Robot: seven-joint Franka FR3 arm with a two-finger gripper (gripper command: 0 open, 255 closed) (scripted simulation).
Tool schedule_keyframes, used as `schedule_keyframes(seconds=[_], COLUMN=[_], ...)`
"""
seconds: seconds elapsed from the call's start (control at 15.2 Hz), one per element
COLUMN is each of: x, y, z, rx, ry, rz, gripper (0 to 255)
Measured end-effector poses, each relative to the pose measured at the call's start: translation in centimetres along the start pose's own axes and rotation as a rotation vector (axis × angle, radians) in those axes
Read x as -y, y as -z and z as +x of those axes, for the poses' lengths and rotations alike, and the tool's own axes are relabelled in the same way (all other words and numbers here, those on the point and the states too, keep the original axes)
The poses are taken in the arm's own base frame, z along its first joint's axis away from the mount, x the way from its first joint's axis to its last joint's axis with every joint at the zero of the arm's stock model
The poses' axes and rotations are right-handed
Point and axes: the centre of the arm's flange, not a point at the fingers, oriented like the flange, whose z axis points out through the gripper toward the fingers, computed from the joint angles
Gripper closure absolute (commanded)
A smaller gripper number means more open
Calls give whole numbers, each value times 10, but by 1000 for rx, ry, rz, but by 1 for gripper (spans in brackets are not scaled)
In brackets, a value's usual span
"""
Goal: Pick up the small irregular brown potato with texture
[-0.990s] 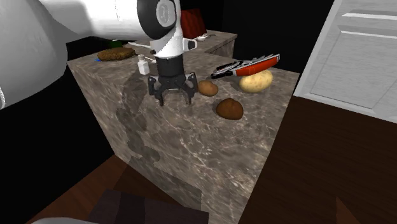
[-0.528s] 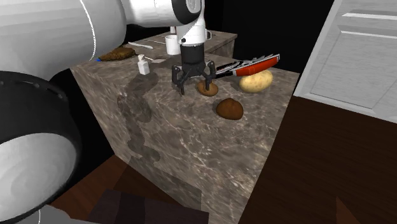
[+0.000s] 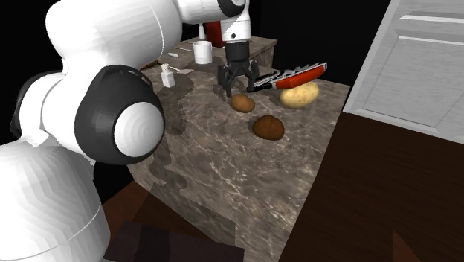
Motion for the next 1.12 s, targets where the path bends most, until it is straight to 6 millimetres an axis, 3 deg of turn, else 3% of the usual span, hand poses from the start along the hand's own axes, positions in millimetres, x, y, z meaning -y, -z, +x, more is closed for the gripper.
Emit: schedule_keyframes(seconds=[0.46,0.53,1.12], x=[-6,-5,-5], y=[-33,-35,-35], z=[9,10,9], rx=[3,3,2], ry=[15,16,14], rz=[0,1,-3], gripper=[0,255,255])
